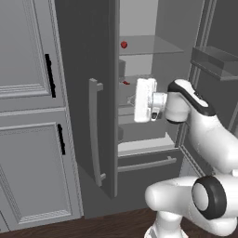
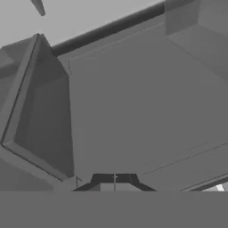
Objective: Take the strawberry from the fridge and place it on top of the pancake, located on the dining counter.
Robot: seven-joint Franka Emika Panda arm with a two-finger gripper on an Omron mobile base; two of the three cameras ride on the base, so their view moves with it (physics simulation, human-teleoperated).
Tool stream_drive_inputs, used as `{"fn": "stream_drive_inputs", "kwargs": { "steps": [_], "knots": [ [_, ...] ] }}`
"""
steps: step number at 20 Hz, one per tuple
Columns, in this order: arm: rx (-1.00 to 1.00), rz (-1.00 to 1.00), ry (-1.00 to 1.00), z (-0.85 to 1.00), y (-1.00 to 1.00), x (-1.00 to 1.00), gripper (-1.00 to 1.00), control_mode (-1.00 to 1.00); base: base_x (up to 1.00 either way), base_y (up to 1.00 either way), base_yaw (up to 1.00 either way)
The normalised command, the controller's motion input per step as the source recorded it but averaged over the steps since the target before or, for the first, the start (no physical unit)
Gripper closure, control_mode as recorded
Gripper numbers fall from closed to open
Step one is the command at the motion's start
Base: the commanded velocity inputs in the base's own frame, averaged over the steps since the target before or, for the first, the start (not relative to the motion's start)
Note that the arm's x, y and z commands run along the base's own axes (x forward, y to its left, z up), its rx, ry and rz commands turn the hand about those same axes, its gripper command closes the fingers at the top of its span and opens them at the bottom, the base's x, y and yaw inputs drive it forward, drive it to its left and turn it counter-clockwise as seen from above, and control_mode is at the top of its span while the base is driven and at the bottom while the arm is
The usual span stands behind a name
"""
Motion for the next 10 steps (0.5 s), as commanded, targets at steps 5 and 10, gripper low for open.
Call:
{"fn": "stream_drive_inputs", "kwargs": {
  "steps": [5, 10],
  "knots": [
    [0.00, 0.12, 0.17, -0.36, 0.47, 0.28, 1.00, -1.00, 0.00, 0.00, 0.00],
    [0.00, 0.13, 0.02, -0.06, 0.85, 0.00, 1.00, -1.00, 0.00, 0.00, 0.00]
  ]
}}
